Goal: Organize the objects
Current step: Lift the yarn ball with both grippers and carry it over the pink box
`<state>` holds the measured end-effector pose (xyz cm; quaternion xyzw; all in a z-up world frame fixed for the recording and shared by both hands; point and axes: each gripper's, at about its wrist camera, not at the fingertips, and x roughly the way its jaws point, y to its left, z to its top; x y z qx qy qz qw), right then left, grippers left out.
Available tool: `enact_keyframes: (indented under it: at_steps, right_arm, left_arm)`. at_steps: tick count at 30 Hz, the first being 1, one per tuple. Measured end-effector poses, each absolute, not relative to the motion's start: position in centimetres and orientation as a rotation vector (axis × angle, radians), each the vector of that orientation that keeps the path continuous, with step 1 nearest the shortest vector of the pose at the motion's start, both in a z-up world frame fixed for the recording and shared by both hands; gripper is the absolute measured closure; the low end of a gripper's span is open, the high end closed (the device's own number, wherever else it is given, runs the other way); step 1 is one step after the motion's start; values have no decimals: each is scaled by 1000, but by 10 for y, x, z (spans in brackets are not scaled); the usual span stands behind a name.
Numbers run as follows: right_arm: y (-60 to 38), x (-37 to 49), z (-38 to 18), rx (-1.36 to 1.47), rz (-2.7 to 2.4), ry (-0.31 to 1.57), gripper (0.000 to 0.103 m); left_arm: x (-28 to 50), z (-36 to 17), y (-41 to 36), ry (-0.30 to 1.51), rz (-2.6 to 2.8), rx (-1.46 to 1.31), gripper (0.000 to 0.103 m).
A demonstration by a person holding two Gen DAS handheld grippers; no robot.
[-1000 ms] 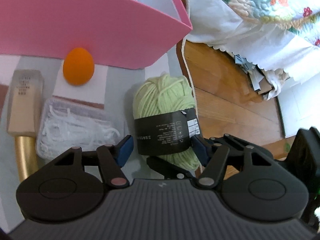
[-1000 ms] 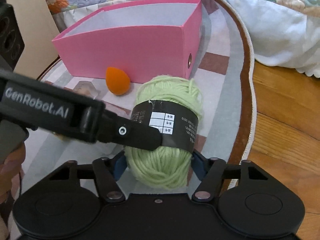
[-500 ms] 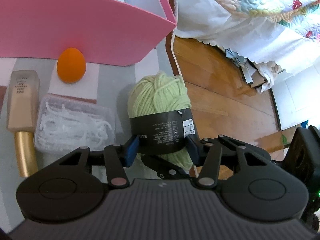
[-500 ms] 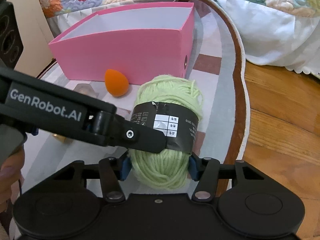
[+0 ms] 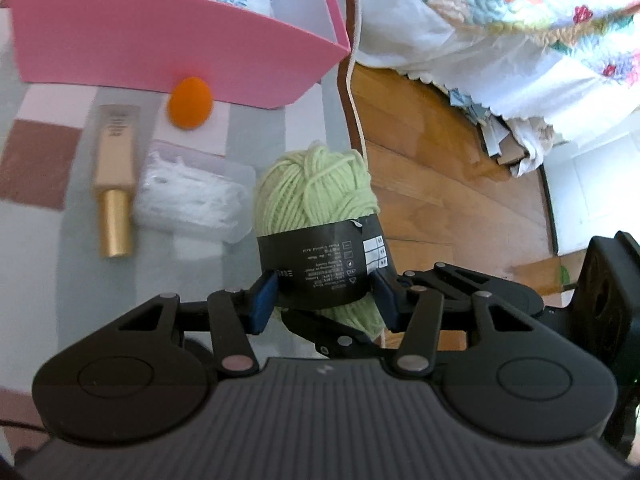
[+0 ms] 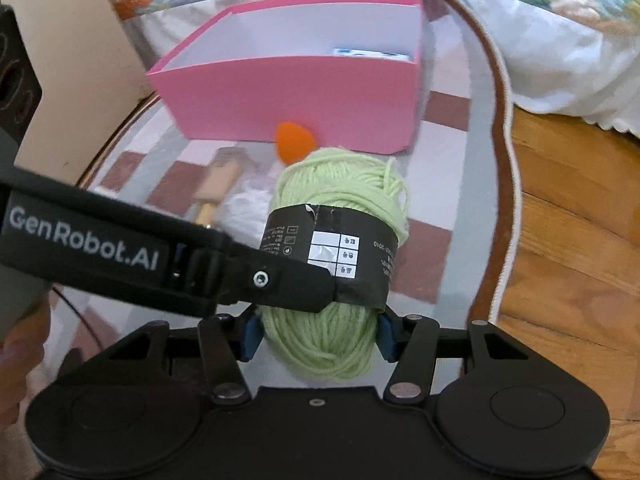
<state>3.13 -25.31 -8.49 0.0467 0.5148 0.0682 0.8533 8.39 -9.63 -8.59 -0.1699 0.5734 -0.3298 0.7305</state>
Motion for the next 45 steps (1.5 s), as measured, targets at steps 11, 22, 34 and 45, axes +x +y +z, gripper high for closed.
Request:
enact_keyframes:
  at_steps: [11,22,34,45]
  right_arm:
    - [-204,18,-39,-15,256,1005,43]
    - [-176,26,4,-90,330,876,43]
    - [-168,109,53,-101,434,747,43]
    - [-194,227,37,53,509,785,43]
  left_arm:
    - [60,-30,-50,1152,-649,-358,53]
    - [69,24,-28,1047,-610,-313,53]
    - [143,83,-2,906,-542,-263,53]
    - [257,61,-19,983,-469,-178,51]
